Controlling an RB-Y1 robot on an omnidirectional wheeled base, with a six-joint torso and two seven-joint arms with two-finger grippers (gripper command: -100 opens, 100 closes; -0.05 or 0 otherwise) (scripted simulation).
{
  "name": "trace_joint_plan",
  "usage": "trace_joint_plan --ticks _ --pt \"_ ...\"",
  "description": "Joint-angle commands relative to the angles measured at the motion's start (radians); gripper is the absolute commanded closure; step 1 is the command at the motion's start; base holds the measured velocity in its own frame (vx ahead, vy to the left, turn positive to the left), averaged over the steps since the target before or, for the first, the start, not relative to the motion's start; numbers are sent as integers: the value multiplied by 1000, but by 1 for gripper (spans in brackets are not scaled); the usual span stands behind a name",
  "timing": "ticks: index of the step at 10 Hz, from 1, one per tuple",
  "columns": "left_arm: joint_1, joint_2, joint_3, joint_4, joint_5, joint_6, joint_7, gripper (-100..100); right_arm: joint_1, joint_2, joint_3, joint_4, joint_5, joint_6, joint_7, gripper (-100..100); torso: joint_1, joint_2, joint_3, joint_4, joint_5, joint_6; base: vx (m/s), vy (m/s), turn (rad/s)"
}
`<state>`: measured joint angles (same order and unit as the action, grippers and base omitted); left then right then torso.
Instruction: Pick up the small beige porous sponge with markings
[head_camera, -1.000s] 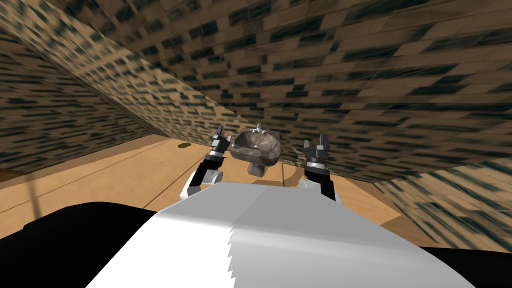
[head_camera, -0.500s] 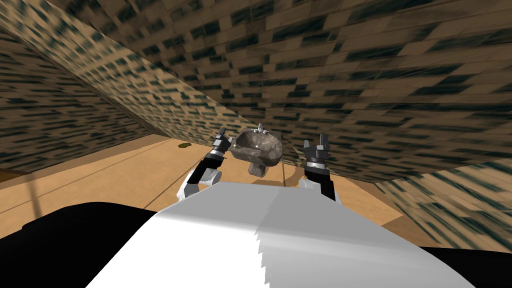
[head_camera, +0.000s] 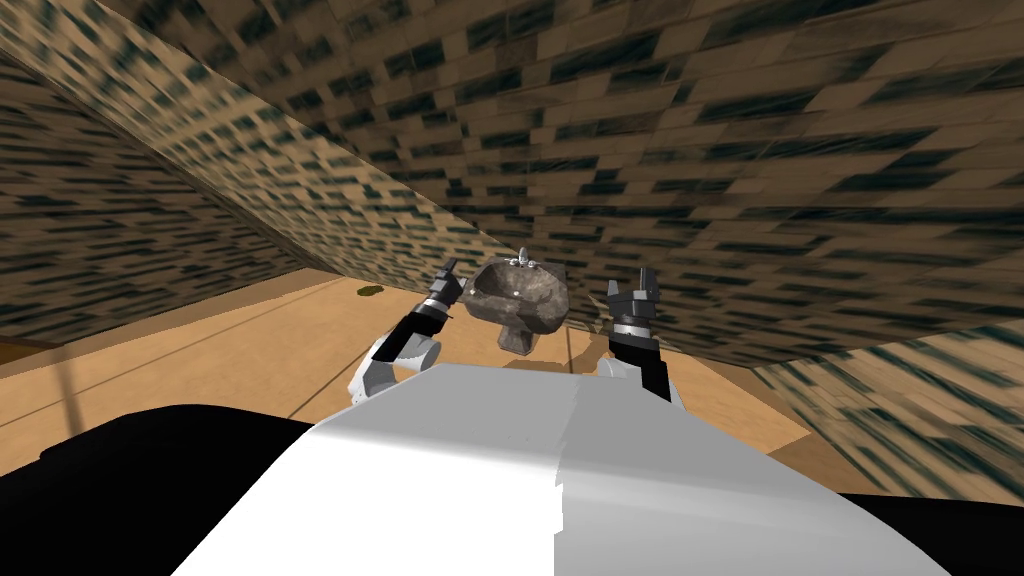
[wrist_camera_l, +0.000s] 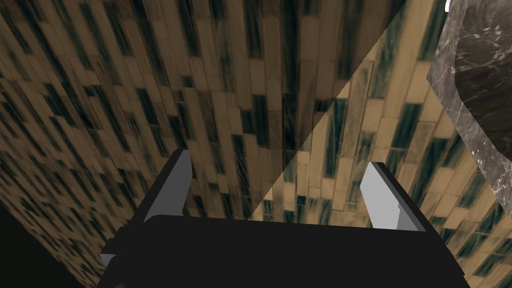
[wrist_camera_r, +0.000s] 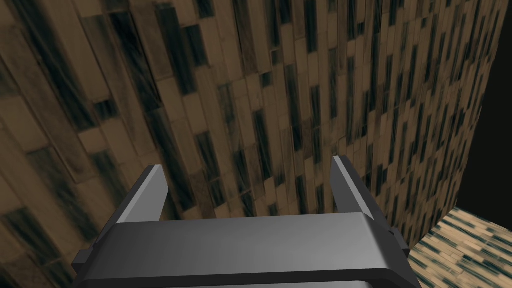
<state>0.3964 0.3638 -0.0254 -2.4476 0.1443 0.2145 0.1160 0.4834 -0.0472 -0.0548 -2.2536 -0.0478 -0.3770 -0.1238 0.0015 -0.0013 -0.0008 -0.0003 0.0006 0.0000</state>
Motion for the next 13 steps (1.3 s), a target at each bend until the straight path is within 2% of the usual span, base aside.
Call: trace_joint_plan --ticks 1,13 --pt "-3 20 2 -8 5 50 -3 -100 0 0 0 0 0 0 0 0 0 0 0 0 0 0 21 29 10" --pt "-45 105 27 -35 24 393 -31 -100 0 0 0 0 0 0 0 0 -3 -1 -1 0 -1 0 28 0 16"
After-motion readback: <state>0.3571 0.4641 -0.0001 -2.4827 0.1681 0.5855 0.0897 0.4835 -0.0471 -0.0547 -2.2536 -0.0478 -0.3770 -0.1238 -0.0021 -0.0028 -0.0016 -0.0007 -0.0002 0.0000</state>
